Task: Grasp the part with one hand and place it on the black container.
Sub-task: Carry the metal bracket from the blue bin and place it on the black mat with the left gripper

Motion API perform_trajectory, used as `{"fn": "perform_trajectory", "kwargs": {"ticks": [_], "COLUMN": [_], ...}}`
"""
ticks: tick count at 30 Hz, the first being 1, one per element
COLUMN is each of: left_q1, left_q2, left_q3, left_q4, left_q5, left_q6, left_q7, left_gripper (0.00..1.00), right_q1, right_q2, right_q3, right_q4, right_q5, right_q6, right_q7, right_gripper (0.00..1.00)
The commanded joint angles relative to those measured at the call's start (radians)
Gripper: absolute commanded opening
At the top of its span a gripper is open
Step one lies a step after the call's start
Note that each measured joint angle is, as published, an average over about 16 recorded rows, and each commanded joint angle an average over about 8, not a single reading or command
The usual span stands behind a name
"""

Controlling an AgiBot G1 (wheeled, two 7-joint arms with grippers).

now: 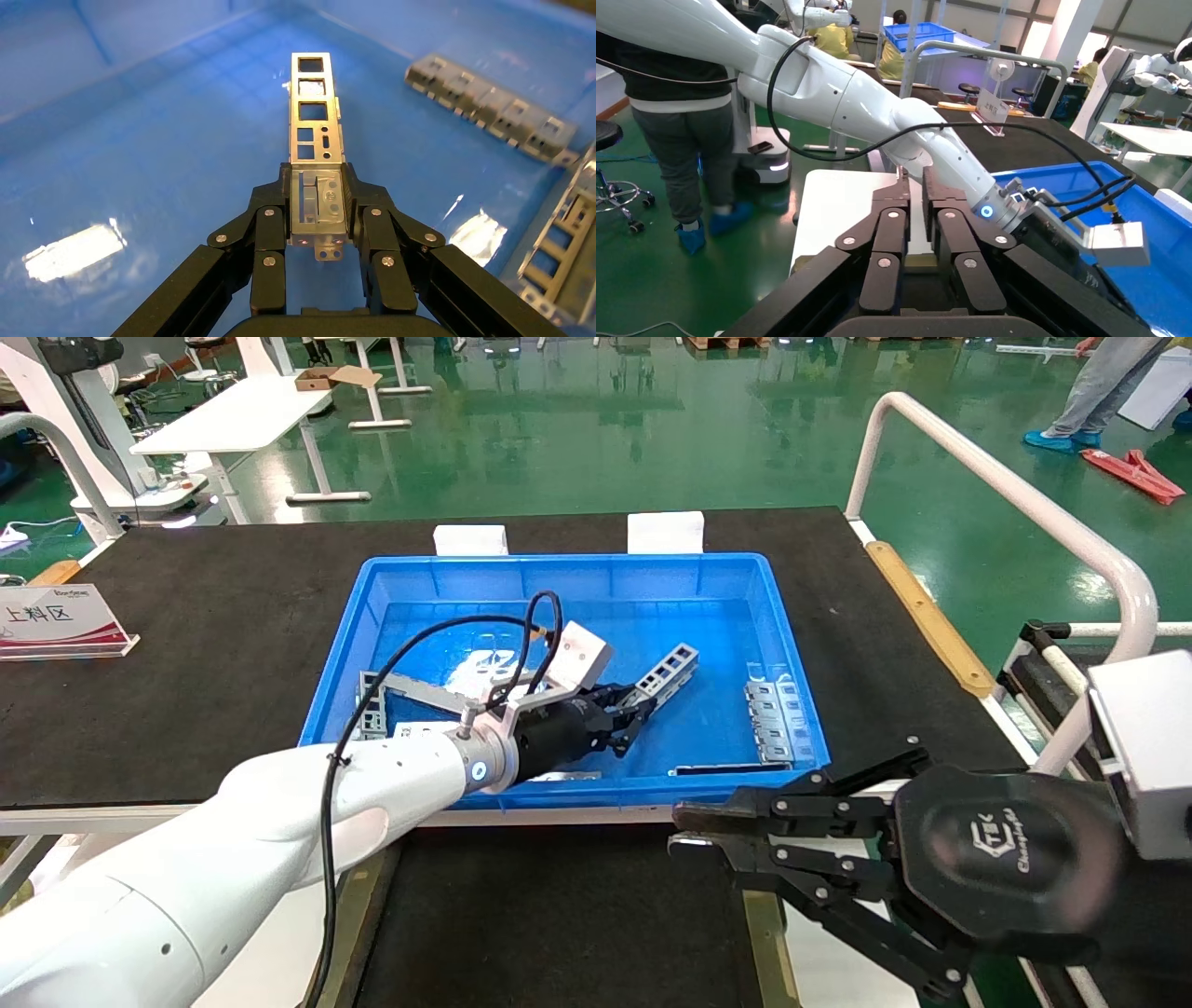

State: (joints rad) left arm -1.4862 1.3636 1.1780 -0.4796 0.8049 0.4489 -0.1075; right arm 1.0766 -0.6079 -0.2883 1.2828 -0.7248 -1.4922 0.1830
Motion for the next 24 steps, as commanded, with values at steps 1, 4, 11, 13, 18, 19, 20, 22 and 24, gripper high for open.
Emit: {"fn": "perform_trajectory", "kwargs": {"ticks": [1,4,11,13,18,19,20,22,24], "left_q1": [-0.006,-0.031,-0.096,-0.108,-0.118,-0.117,-0.114,-0.105,-0.088], "left_q2": [-0.001,-0.006,-0.078,-0.119,-0.231,-0.254,-0.277,-0.324,-0.372], "left_q3": [0.001,-0.008,-0.055,-0.073,-0.106,-0.109,-0.111,-0.113,-0.113], "left_q4": [0.003,0.022,0.032,0.015,-0.056,-0.077,-0.099,-0.150,-0.208], "left_q5": [-0.017,-0.038,-0.097,-0.120,-0.166,-0.171,-0.176,-0.184,-0.193], "left_q6": [0.007,0.045,0.264,0.364,0.580,0.612,0.641,0.689,0.723], "left_q7": [0.010,0.047,0.156,0.192,0.258,0.263,0.267,0.266,0.258], "left_gripper": [0.00,0.00,0.00,0.00,0.00,0.00,0.00,0.00,0.00], "right_q1": [0.000,0.000,0.000,0.000,0.000,0.000,0.000,0.000,0.000], "right_q2": [0.000,0.000,0.000,0.000,0.001,0.001,0.001,0.001,0.001], "right_q3": [0.000,0.000,-0.001,-0.001,-0.001,-0.001,-0.001,-0.001,-0.002], "right_q4": [0.000,0.000,0.000,0.000,0.000,0.000,0.000,0.000,0.000], "right_q5": [0.000,0.000,0.001,0.001,0.001,0.001,0.001,0.001,0.001], "right_q6": [0.000,0.000,0.000,0.000,0.001,0.001,0.001,0.001,0.001], "right_q7": [0.000,0.000,0.000,0.000,-0.001,-0.001,-0.001,-0.001,-0.001], "right_gripper": [0.00,0.00,0.00,0.00,0.00,0.00,0.00,0.00,0.00]}}
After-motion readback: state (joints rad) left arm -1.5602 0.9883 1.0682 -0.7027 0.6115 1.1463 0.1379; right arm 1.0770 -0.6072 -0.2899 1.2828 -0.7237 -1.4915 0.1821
